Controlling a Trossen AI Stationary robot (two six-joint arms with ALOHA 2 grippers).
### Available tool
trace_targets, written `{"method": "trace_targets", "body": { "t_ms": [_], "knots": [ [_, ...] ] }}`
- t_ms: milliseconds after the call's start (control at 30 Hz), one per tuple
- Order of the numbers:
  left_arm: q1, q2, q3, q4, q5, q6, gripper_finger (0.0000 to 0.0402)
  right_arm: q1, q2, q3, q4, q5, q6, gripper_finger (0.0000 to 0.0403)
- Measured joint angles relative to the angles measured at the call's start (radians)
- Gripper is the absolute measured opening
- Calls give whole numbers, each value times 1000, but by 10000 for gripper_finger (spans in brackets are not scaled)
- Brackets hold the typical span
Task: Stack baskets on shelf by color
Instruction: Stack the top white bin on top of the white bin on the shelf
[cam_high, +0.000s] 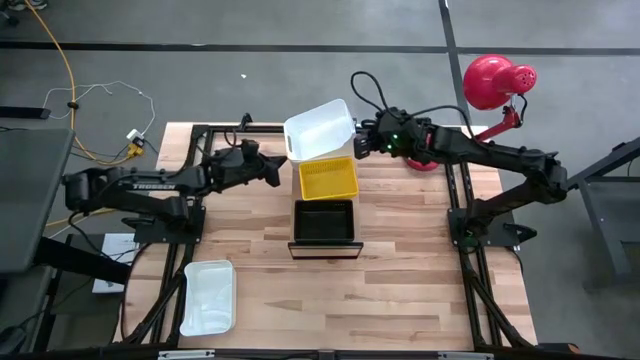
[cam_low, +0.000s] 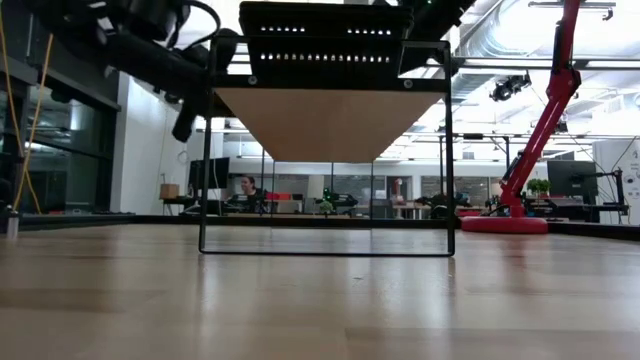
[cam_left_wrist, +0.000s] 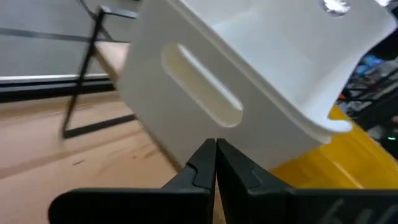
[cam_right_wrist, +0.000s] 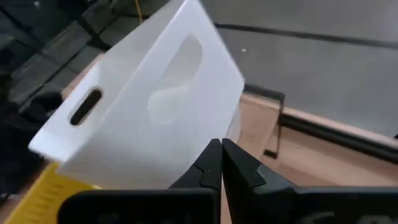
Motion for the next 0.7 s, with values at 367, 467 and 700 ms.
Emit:
{"method": "trace_targets", "body": {
  "t_ms": [367,467,700],
  "knots": [
    [13,131,1,136,55,-23,0,-4,10,-13,11,-74,31,0],
    [13,143,1,155,52,-24,0,-4,32,-13,8,-90,49,0],
    [20,142,0,169,52,-24,0,-2,46,-15,-5,-93,56,0]
  ]
}}
